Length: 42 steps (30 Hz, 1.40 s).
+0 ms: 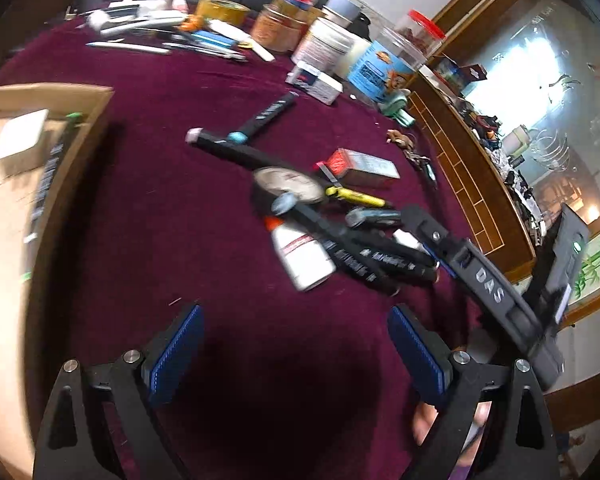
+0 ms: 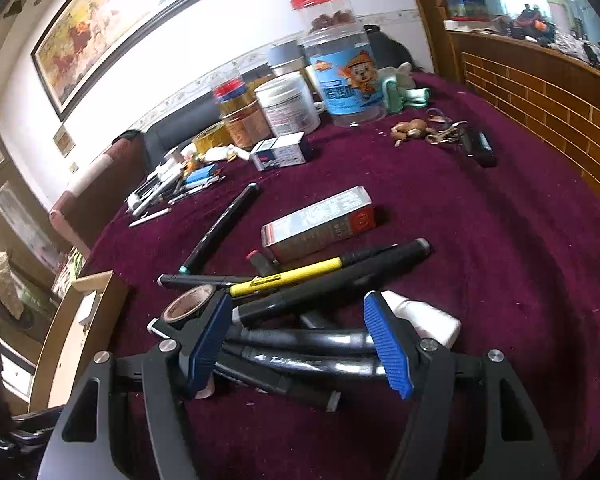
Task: Organize rigid objects
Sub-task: 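Grasp the white glue bottle with red label with the left tool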
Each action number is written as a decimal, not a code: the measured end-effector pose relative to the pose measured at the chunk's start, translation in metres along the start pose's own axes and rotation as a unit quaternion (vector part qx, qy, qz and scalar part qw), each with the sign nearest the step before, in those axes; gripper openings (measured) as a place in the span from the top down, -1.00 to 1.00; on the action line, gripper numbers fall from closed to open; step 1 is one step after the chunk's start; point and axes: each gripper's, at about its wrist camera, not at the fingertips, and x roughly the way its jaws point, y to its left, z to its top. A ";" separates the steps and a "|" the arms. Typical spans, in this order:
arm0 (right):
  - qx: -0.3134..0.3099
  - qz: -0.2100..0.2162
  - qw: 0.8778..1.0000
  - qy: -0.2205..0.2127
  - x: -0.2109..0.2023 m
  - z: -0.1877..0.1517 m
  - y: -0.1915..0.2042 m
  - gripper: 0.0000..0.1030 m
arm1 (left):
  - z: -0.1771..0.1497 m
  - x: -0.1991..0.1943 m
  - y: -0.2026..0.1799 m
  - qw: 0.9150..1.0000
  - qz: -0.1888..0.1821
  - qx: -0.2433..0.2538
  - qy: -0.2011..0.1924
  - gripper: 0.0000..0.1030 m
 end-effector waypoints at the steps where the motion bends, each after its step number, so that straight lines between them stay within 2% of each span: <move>1: 0.005 -0.014 1.000 -0.011 -0.002 0.002 -0.003 -0.31 | 0.004 0.006 -0.005 1.000 0.004 0.000 0.001 -0.83; 3: 0.016 -0.033 0.999 -0.030 -0.008 0.003 -0.009 -0.31 | 0.010 0.018 -0.013 1.000 0.015 -0.003 -0.003 -0.83; 7: 0.029 -0.031 0.999 -0.026 -0.007 0.003 -0.015 -0.31 | 0.024 0.035 -0.028 0.995 0.090 0.018 -0.048 -0.83; 9: 0.035 -0.048 0.998 -0.028 -0.007 0.004 -0.018 -0.31 | 0.028 0.042 -0.030 0.991 0.115 0.024 -0.060 -0.83; 10: 0.039 -0.047 0.998 -0.028 -0.007 0.005 -0.021 -0.31 | 0.029 0.051 -0.027 0.991 0.123 0.028 -0.048 -0.83; 12: 0.054 -0.036 0.997 -0.031 -0.009 0.005 -0.026 -0.31 | 0.026 0.061 -0.021 0.993 0.108 0.041 -0.033 -0.81; 13: 0.055 -0.042 0.997 -0.033 -0.010 0.006 -0.026 -0.31 | 0.024 0.059 -0.023 0.990 0.121 0.063 -0.030 -0.73; 15: 0.056 -0.046 0.997 -0.031 -0.009 0.006 -0.027 -0.32 | 0.018 0.056 -0.025 0.986 0.132 0.099 -0.017 -0.39; 16: 0.057 -0.045 0.997 -0.029 -0.008 0.006 -0.027 -0.33 | 0.015 0.051 -0.022 0.984 0.133 0.114 -0.013 -0.09; 17: 0.057 -0.046 0.997 -0.025 -0.007 0.005 -0.028 -0.33 | 0.012 0.045 -0.016 0.984 0.129 0.121 -0.007 0.13; 19: 0.060 -0.045 0.997 -0.019 -0.005 0.005 -0.029 -0.33 | 0.008 0.033 -0.001 0.988 0.111 0.111 0.006 0.25; 23: 0.067 -0.041 0.997 -0.005 -0.001 0.004 -0.033 -0.34 | 0.009 0.017 0.020 0.994 0.079 0.072 0.016 0.24; 27: 0.071 -0.041 0.997 0.004 0.002 0.003 -0.035 -0.34 | 0.007 0.019 0.007 0.990 0.095 0.100 -0.002 0.21; 32: 0.072 -0.045 0.996 0.010 0.005 0.002 -0.037 -0.34 | 0.014 0.039 -0.013 0.983 0.115 0.145 -0.005 0.11; 35: 0.070 -0.050 0.996 0.012 0.006 0.001 -0.036 -0.34 | 0.013 0.043 -0.011 0.985 0.105 0.136 -0.004 -0.09; 37: 0.067 -0.051 0.996 0.015 0.008 0.001 -0.036 -0.34 | 0.011 0.043 -0.013 0.985 0.100 0.138 -0.006 -0.14; 40: 0.064 -0.051 0.996 0.020 0.010 0.002 -0.034 -0.34 | 0.006 0.043 -0.016 0.982 0.107 0.157 -0.012 -0.14; 42: 0.061 -0.053 0.996 0.022 0.011 0.002 -0.033 -0.34 | 0.002 0.043 -0.016 0.978 0.118 0.170 -0.019 0.02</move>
